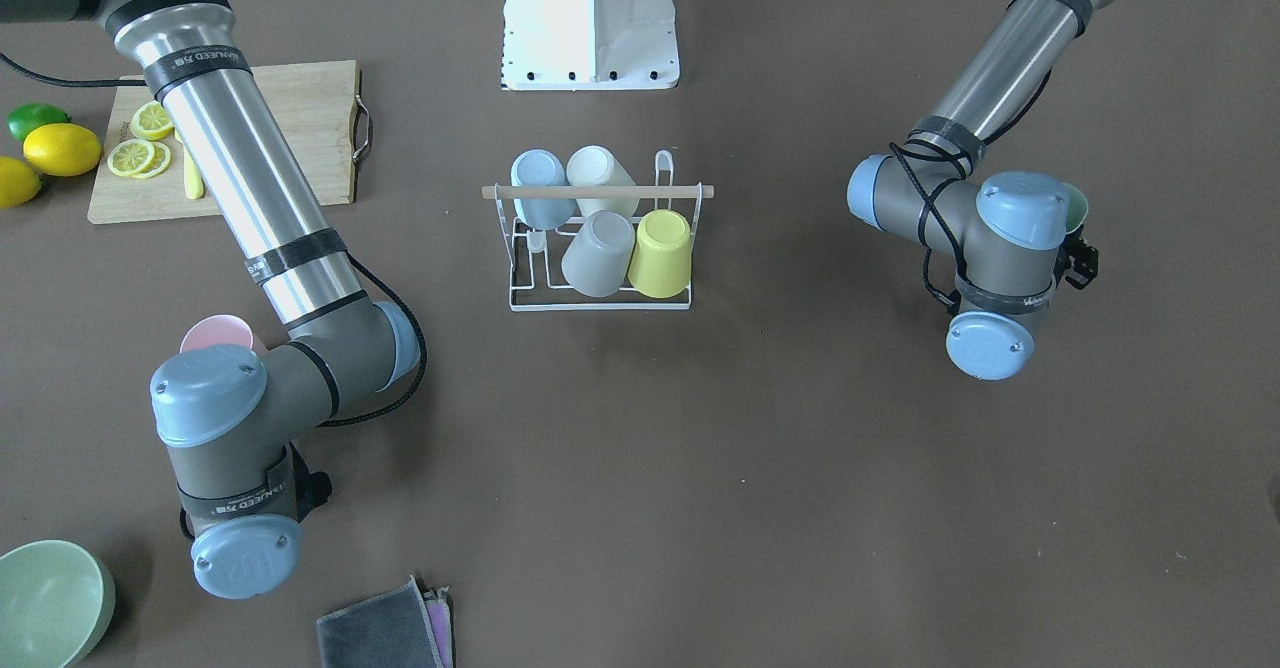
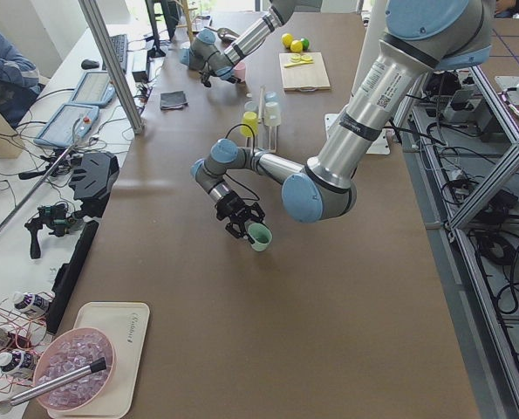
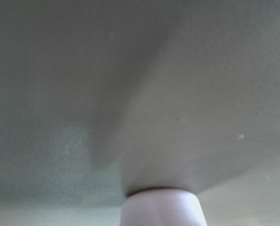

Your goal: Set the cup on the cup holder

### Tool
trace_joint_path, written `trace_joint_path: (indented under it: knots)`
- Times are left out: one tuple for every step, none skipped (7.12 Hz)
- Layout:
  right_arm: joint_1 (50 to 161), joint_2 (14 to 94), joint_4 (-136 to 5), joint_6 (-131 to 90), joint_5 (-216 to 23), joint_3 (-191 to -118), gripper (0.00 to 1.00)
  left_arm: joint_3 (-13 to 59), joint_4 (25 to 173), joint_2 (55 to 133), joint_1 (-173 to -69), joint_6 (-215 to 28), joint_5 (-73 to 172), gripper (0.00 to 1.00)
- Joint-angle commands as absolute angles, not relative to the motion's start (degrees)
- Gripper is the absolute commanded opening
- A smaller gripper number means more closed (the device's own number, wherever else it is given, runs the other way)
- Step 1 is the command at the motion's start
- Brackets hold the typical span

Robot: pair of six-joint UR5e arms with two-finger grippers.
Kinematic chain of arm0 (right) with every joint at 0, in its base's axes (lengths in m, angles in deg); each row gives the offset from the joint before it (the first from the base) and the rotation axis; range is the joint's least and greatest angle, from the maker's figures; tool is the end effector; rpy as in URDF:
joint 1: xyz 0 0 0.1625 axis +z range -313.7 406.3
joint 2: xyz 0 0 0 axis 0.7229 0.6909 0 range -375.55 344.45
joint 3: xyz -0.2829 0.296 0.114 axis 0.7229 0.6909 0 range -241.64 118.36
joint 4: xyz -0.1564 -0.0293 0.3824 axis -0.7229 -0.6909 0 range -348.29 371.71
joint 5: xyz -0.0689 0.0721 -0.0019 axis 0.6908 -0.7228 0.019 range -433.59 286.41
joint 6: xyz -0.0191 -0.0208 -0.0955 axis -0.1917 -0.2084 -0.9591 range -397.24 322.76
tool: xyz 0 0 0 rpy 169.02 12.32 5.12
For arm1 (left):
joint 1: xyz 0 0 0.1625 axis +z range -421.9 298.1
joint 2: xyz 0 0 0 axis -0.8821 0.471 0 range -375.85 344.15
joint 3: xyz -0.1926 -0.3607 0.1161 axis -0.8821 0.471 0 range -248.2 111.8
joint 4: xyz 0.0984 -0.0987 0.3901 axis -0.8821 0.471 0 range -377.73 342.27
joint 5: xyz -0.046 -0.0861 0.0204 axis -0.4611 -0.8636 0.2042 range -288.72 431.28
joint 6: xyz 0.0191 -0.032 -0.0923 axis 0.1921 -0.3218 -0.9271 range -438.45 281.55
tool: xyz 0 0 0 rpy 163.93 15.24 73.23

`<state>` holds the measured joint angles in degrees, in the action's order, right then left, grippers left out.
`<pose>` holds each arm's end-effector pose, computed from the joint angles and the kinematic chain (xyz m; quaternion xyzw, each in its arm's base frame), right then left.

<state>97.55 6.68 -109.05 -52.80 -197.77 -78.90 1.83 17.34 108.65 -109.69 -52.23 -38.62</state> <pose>-0.4510 -0.6855 0.4825 -0.3435 -0.2150 -0.3349 0.8506 0.3535 -0.5377 0.5503 -0.3594 0.1133 0.4705 0.7979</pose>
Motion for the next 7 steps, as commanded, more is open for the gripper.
trace_joint_path:
  knots:
    - [97.36,6.77,-109.05,-53.93,-197.69,-78.26,1.00,12.59,18.99,107.47,-115.58,-52.70,-42.94,0.00]
    - [97.36,6.77,-109.05,-53.93,-197.69,-77.73,1.00,19.97,23.01,105.37,-116.65,-54.01,-45.16,0.00]
    - [97.36,6.77,-109.05,-54.20,-197.60,-77.64,1.00,29.09,29.49,101.52,-116.22,-62.90,-45.53,0.00]
    - [97.45,6.68,-109.05,-54.11,-197.69,-77.64,1.00,34.93,37.47,99.22,-115.70,-70.90,-48.40,0.00]
    - [97.36,6.77,-109.05,-54.11,-197.69,-77.64,1.00,39.42,45.29,96.24,-115.78,-73.51,-49.48,0.00]
    - [97.45,6.77,-109.05,-54.11,-197.69,-77.64,1.00,42.34,55.38,93.69,-115.69,-81.36,-50.79,0.00]
    - [97.45,6.86,-109.05,-54.11,-197.60,-77.64,1.00,42.89,68.27,91.57,-114.82,-92.23,-51.24,0.00]
